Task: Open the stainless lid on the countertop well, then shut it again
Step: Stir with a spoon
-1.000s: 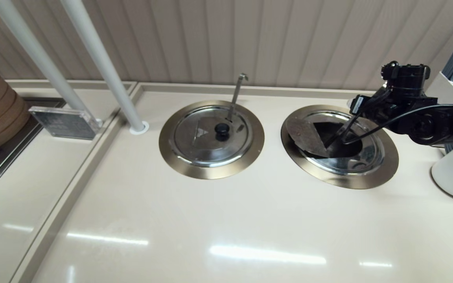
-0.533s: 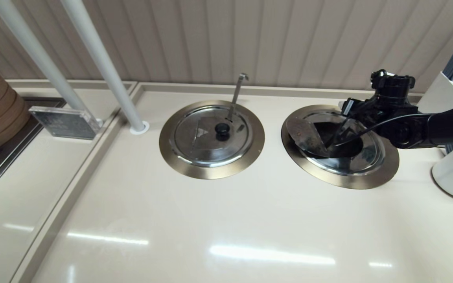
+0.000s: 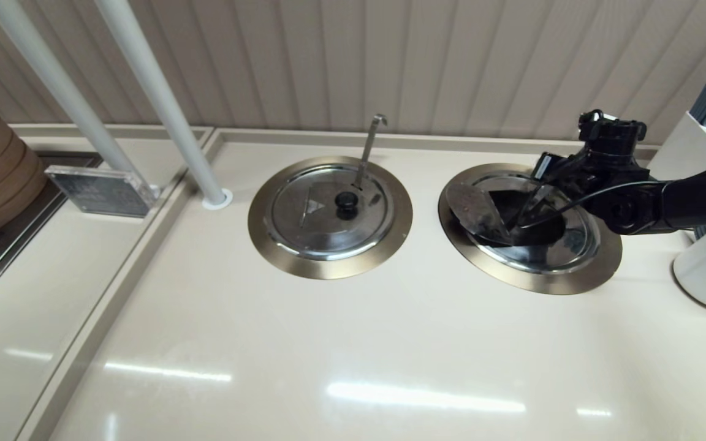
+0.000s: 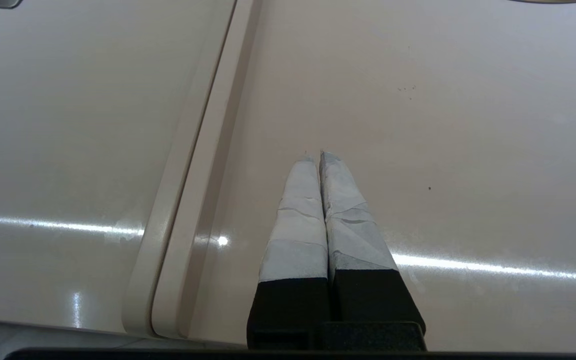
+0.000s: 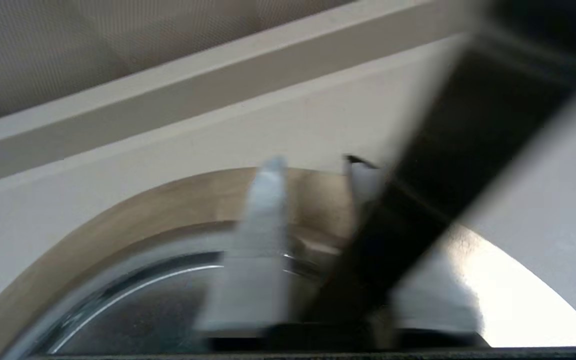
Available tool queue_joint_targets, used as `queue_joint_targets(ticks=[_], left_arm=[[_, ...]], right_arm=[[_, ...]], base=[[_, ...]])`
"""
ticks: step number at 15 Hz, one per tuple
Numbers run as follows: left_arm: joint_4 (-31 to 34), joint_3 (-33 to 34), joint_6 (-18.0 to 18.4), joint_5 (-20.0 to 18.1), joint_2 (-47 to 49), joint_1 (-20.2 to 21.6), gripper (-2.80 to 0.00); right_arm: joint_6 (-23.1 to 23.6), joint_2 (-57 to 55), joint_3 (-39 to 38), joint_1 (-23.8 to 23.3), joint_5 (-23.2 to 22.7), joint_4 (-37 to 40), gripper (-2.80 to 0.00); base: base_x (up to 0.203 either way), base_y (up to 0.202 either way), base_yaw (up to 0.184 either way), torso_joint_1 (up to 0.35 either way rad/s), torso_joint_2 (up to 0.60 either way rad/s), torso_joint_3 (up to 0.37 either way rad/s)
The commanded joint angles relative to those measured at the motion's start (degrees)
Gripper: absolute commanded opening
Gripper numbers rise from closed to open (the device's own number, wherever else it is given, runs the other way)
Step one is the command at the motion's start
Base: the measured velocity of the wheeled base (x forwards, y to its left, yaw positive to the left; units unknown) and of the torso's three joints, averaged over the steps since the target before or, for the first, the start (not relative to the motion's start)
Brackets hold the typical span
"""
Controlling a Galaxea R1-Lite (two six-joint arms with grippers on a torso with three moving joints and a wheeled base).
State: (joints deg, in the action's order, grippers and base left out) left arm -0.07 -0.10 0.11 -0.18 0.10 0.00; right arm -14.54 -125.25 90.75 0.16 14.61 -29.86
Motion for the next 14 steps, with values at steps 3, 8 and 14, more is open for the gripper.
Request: queue_joint_targets(ticks=[3,8,14], left_arm=[[-0.01,0.01,-0.02,0.01,0.08,0.0,-2.8],[-0.01,0.01,-0.02,0.01,0.08,0.0,-2.8],[-0.01,0.01,-0.02,0.01,0.08,0.0,-2.8]], right_arm=[[-0.13,-0.17,-0.31,0.11,0.07,-2.92,-2.8],[-0.13,1.1,-1.41,0.42,0.07,-2.92,-2.8],[-0.36,10.5,-8.55,2.67,-1.84,-3.0,-2.8]], base=[[0.0,0.0,0.0,0.0,0.0,0.0],[0.0,0.0,0.0,0.0,0.0,0.0],[0.0,0.0,0.0,0.0,0.0,0.0]])
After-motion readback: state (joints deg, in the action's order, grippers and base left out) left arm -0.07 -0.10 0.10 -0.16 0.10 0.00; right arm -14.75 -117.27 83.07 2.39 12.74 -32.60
